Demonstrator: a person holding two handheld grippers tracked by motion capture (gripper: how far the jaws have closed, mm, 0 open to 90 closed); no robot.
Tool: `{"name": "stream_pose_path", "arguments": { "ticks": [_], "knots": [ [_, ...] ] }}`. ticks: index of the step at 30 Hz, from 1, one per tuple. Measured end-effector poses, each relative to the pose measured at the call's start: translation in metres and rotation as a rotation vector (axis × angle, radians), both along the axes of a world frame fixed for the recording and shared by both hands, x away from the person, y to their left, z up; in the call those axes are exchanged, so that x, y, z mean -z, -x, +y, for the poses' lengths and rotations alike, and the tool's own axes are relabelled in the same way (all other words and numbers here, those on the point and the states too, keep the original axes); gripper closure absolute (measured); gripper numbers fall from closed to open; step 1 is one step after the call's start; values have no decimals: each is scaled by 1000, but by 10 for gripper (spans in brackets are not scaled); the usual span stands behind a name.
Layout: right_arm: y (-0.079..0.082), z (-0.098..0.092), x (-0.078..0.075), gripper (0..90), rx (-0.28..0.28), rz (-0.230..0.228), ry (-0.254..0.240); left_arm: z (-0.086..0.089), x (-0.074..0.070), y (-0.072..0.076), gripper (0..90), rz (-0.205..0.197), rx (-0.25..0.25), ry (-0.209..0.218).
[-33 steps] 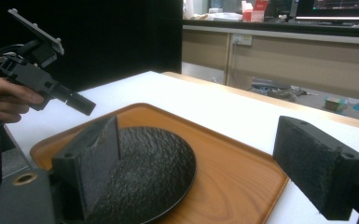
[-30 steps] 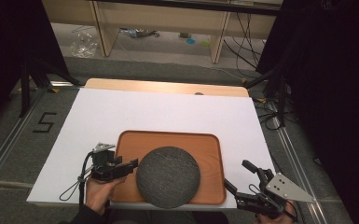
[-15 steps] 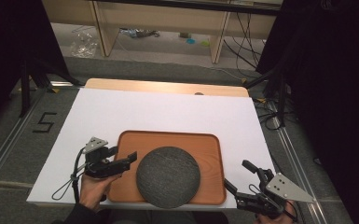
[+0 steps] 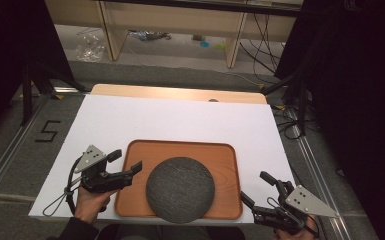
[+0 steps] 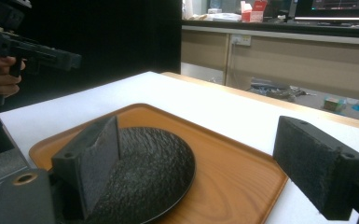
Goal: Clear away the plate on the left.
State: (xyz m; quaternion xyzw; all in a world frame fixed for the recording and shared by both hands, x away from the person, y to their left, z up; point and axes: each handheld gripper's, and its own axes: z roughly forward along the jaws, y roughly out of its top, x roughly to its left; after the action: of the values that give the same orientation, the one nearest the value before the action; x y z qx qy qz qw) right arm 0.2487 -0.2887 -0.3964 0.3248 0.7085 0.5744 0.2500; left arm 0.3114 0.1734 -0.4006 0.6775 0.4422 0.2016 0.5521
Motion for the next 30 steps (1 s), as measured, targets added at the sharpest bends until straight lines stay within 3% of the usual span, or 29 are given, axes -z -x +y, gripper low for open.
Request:
{"name": "stream_pose_path", "arguments": {
  "ticks": [3, 8, 10, 13, 15, 18, 21, 23, 26, 30],
  "knots": [
    [-2, 3, 2, 159, -5, -20, -40, 3, -1, 3, 169, -18, 3, -3],
    [-1, 1, 1, 159, -4, -3, -14, 9, -4, 11, 169, -52, 22, 3],
    [-1, 2, 1, 159, 0, -8, -18, 11, -5, 14, 169, -68, 20, -23],
    [-1, 2, 1, 159, -3, -4, -14, 15, -5, 17, 173, -67, 39, -2],
    [-1, 2, 1, 159, -4, -7, -18, 17, -6, 20, 173, -81, 32, -25],
    [-1, 2, 2, 159, 7, -13, -16, 20, -7, 24, 173, -80, 41, -11],
    [-2, 3, 2, 159, -1, -13, -27, 19, -6, 30, 174, -101, 51, -54],
    [-1, 2, 1, 159, -2, 0, -11, 19, -6, 33, 176, -97, 68, -52],
    [-2, 2, 2, 159, 7, -24, -15, 18, -4, 37, 176, -94, 78, -64],
    [-4, 2, 2, 159, -9, -30, -6, 11, 5, 40, 180, -26, 101, -9]
  ]
}}
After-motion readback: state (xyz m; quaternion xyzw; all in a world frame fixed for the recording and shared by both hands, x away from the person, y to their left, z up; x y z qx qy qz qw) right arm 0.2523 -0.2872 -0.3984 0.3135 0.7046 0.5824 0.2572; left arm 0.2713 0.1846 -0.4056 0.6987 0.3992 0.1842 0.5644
